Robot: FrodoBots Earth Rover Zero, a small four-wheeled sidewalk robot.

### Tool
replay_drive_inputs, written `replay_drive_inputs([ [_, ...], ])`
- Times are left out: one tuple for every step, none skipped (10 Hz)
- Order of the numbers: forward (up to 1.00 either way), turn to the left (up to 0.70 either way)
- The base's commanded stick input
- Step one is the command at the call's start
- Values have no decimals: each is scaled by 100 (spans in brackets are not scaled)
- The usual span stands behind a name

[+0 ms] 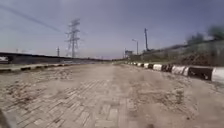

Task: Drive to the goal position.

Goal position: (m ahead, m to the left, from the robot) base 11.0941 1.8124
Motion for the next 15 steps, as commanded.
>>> replay_drive_inputs([
  [100,0],
  [100,0],
  [100,0],
  [100,0],
  [100,0],
  [100,0],
  [100,0],
  [100,0],
  [100,0],
  [100,0],
  [100,0],
  [100,0],
  [100,0],
  [100,0],
  [100,0],
])
